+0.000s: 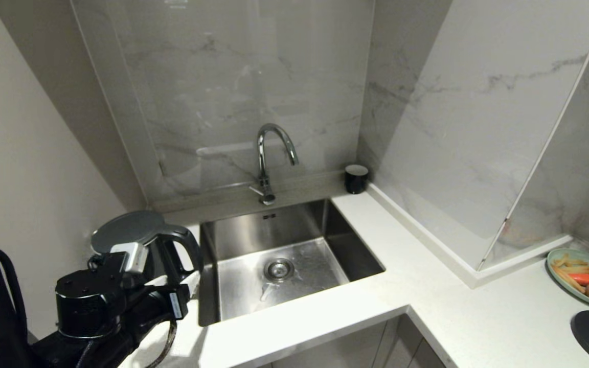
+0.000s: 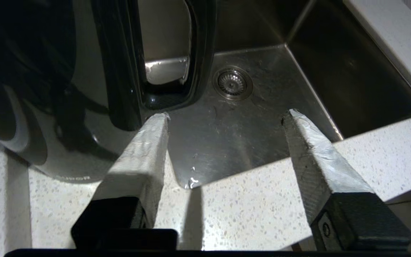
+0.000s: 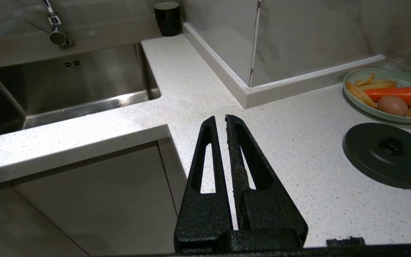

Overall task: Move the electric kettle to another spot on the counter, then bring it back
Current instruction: Grab the kettle

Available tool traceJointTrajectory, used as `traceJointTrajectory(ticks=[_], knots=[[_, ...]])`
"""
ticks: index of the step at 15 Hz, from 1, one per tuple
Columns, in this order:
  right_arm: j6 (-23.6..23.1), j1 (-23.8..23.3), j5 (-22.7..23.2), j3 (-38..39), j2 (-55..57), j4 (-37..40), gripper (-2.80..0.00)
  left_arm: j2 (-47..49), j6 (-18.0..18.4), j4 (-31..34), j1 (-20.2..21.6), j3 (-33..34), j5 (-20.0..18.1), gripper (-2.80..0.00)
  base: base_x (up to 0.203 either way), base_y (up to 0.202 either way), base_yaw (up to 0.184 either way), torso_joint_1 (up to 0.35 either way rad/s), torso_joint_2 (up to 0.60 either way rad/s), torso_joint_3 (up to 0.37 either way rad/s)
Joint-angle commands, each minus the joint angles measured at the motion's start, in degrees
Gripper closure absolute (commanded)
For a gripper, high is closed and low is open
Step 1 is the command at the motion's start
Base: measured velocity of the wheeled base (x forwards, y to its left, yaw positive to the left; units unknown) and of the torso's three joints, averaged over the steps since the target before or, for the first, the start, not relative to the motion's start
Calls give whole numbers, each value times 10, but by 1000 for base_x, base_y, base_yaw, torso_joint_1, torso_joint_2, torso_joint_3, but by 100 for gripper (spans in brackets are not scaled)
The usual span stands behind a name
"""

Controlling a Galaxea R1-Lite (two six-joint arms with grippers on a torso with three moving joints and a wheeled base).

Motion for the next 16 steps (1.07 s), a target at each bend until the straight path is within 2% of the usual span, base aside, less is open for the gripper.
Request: traceJointTrajectory(ticks=[1,16], knots=[[0,0,0,0,1,0,0,17,2,-5,3,-18,0,-280,0,0,0,0,0,0],[0,0,0,0,0,0,0,100,20,-3,11,-110,-1,-280,0,0,0,0,0,0]])
